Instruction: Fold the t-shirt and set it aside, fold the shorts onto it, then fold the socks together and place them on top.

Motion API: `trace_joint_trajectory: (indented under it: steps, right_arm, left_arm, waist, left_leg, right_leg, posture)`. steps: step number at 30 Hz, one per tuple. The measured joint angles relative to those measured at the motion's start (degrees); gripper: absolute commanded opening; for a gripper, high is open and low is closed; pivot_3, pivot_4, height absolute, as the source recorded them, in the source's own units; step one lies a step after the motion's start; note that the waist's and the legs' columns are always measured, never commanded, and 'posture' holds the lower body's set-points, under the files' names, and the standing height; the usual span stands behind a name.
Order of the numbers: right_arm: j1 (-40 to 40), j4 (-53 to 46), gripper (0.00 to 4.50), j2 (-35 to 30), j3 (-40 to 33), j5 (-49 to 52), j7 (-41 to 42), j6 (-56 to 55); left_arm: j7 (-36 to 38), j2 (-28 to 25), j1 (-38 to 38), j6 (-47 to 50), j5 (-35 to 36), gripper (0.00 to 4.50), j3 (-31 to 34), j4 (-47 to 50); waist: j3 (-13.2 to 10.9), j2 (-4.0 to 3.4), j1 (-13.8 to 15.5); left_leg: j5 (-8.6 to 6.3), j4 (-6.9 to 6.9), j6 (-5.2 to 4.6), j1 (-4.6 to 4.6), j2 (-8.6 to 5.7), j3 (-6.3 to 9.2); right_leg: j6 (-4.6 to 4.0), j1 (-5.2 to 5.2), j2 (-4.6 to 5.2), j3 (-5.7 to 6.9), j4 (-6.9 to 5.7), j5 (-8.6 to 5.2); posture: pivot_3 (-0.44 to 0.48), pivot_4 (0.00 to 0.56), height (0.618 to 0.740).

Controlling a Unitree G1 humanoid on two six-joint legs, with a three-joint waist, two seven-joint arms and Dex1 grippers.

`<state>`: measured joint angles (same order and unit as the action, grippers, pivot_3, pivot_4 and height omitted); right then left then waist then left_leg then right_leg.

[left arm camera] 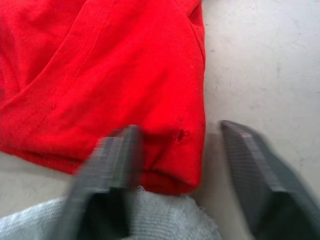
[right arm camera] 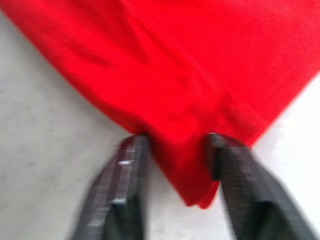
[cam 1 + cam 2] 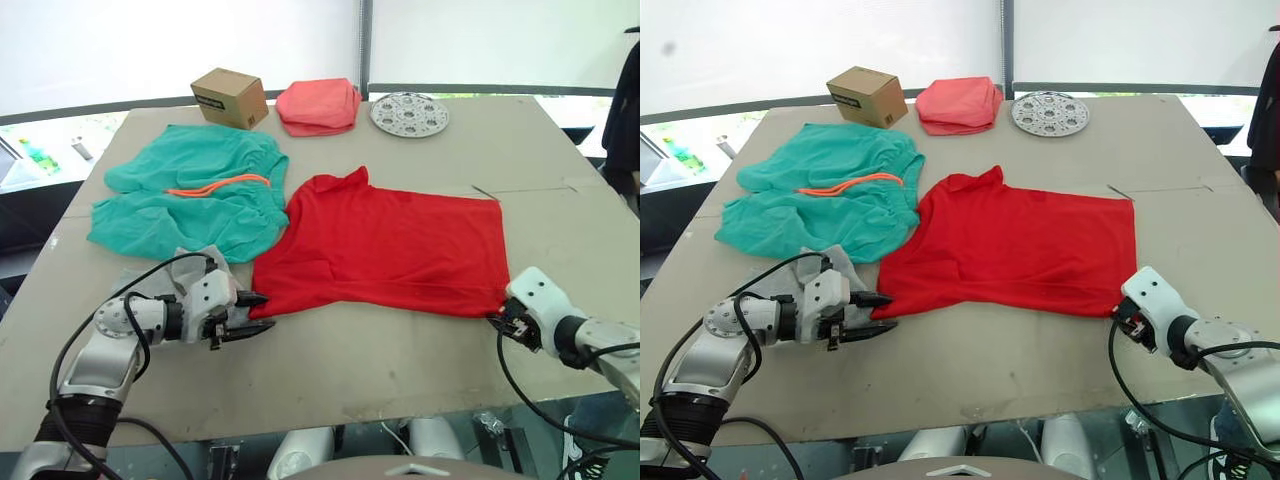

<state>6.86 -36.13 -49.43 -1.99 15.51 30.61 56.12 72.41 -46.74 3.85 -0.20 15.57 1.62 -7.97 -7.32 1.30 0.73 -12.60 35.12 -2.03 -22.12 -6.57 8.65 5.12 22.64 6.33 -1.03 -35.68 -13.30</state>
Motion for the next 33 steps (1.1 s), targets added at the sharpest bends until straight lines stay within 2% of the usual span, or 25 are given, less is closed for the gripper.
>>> trace_joint_trajectory:
  steps: [2,4,10,13,17,25,29,31,32,33]
  right_arm:
    - [0.12,-0.85,0.00,-0.47,0.54,0.18,0.29,0.65]
    - [0.17,-1.83,0.00,-1.45,0.85,0.16,0.28,1.29]
    - [1.84,-3.39,0.00,-6.49,-0.41,-0.06,0.99,2.51]
    - [5.91,-5.28,0.00,-12.60,-4.30,0.48,4.75,4.81]
    - [9.99,-7.16,0.00,-15.48,-7.97,1.72,8.56,6.21]
    - [21.68,-10.10,0.00,-17.07,-15.55,2.13,14.11,7.32]
    - [23.07,-10.08,0.00,-14.68,-17.59,0.94,13.34,5.74]
    - [22.69,-9.80,0.00,-13.95,-17.77,0.69,13.33,4.47]
    - [22.63,-9.55,0.68,-13.73,-17.84,0.54,13.52,3.37]
    - [22.65,-9.25,0.99,-13.51,-17.92,0.38,13.68,2.68]
  left_arm:
    - [-0.04,0.11,-0.14,0.24,0.36,0.68,0.02,0.03]
    - [0.16,0.11,-0.34,0.54,0.93,0.20,0.05,0.15]
    - [3.05,-0.13,-2.74,3.21,4.06,0.20,0.01,3.11]
    - [7.61,-3.27,-8.06,7.09,6.95,0.20,-0.63,9.55]
    - [9.84,-5.79,-11.67,9.52,8.58,0.20,-0.74,14.97]
    - [8.37,-7.05,-19.37,13.09,10.47,0.20,0.69,23.33]
    - [5.25,-7.84,-20.36,15.97,11.05,0.20,2.07,27.33]
    - [3.99,-7.71,-19.35,18.36,13.09,0.80,2.91,28.49]
    - [3.37,-7.67,-18.67,19.45,14.07,1.12,3.40,29.24]
    - [3.13,-7.67,-18.22,20.08,14.64,1.51,3.73,29.65]
  waist:
    - [0.04,0.06,0.08]
    - [0.02,0.02,0.10]
    - [-0.12,-0.15,0.24]
    - [-0.31,-0.35,0.12]
    - [-0.37,-0.42,0.12]
    - [-0.47,-0.40,0.23]
    - [-0.52,-0.36,0.23]
    - [-0.54,-0.37,0.23]
    - [-0.55,-0.36,0.22]
    - [-0.55,-0.36,0.22]
  left_leg:
    - [-0.04,0.01,0.07,0.00,0.00,-0.03]
    - [-0.05,0.01,0.07,0.00,0.00,-0.05]
    - [-0.12,0.01,0.00,-0.10,0.00,-0.03]
    - [-0.15,0.01,-0.05,-0.24,0.01,-0.04]
    - [-0.16,0.03,-0.03,-0.28,0.06,-0.04]
    - [-0.17,0.06,-0.04,-0.37,0.08,-0.09]
    - [-0.18,0.07,-0.03,-0.36,0.12,-0.17]
    - [-0.18,0.09,-0.03,-0.35,0.12,-0.17]
    - [-0.18,0.10,-0.03,-0.34,0.12,-0.18]
    - [-0.18,0.10,-0.03,-0.33,0.12,-0.18]
  right_leg:
    - [0.01,0.00,0.00,0.00,0.00,0.00]
    - [0.02,0.00,0.01,0.01,0.00,0.00]
    - [0.14,0.05,-0.01,0.13,0.00,0.14]
    - [0.02,0.15,-0.01,0.14,0.10,0.21]
    - [-0.07,0.14,0.03,0.15,0.11,0.06]
    - [0.02,0.14,0.09,0.19,0.18,-0.02]
    - [0.02,0.13,0.11,0.20,0.19,-0.02]
    - [0.02,0.13,0.11,0.23,0.19,-0.02]
    - [0.03,0.13,0.11,0.24,0.19,-0.02]
    - [0.03,0.13,0.10,0.26,0.19,-0.01]
  posture:
    - [0.000,0.150,0.740]
    - [0.000,0.150,0.740]
    - [0.000,0.150,0.740]
    - [0.000,0.150,0.740]
    - [0.000,0.150,0.740]
    - [0.000,0.150,0.740]
    - [0.000,0.150,0.740]
    - [0.000,0.150,0.740]
    - [0.000,0.150,0.740]
    - [0.000,0.150,0.740]
